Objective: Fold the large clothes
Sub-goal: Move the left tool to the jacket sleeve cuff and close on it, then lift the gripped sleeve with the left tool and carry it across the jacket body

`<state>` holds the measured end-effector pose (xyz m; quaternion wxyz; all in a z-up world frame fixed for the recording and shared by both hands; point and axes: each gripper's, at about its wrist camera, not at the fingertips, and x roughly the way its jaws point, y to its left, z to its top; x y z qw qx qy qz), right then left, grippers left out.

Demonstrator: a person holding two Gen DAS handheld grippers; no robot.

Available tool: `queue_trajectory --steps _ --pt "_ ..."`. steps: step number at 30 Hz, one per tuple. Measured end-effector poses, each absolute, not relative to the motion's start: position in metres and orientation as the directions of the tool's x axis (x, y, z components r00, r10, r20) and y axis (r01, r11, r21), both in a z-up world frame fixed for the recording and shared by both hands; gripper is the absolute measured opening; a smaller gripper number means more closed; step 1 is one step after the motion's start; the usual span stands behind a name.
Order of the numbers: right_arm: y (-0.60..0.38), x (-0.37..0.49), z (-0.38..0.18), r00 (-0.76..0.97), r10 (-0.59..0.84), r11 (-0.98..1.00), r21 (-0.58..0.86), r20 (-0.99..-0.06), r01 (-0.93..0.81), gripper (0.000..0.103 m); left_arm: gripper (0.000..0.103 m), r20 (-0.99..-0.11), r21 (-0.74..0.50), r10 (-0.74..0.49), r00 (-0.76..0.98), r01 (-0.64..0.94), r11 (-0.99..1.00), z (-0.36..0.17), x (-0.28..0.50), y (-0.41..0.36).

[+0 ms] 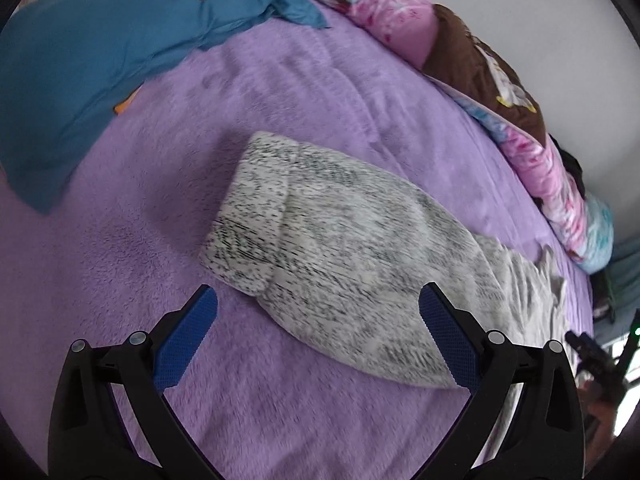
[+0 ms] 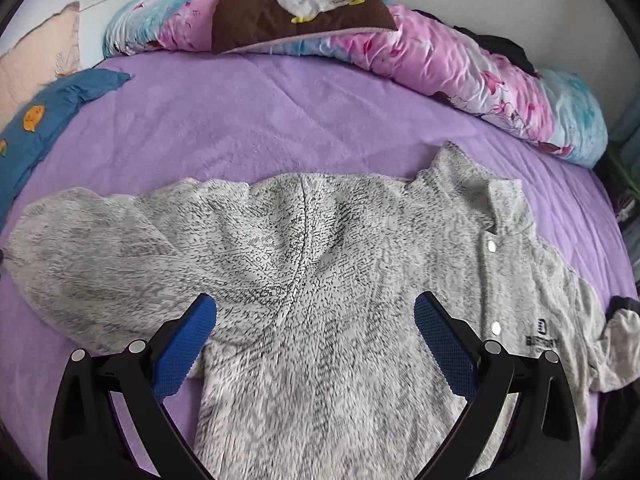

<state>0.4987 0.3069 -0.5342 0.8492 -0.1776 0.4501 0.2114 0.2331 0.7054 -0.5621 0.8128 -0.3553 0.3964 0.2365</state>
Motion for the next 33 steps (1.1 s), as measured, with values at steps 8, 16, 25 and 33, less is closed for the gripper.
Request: queue_trajectory --steps 8,16,25,33 --pt "0.32 0.517 -0.573 0.489 0.165 0.861 -0.117 -0.857 -0.496 0.097 0.083 -0.783 -0.513 0.035 0.622 -0.676 0.529 -0.589 0.233 0.727" --pt "0.324 0.521 -0.584 0.489 0.172 0.859 -0.113 -0.855 -0.499 0.097 0.052 -0.772 -0.57 0.028 0.635 -0.711 0.413 -0.606 0.22 0.742" --pt "0.316 0.522 -0.617 0.447 0.084 0.861 -0.162 -0.89 -0.483 0.097 0.028 -0.762 -0.573 0.055 0.645 -0.711 0.408 -0.604 0.219 0.738" --pt "0.302 0.529 -0.645 0.387 0.185 0.87 -0.033 -0.904 -0.493 0.098 0.025 -0.702 -0.61 0.082 0.707 -0.657 0.444 -0.565 0.224 0.725"
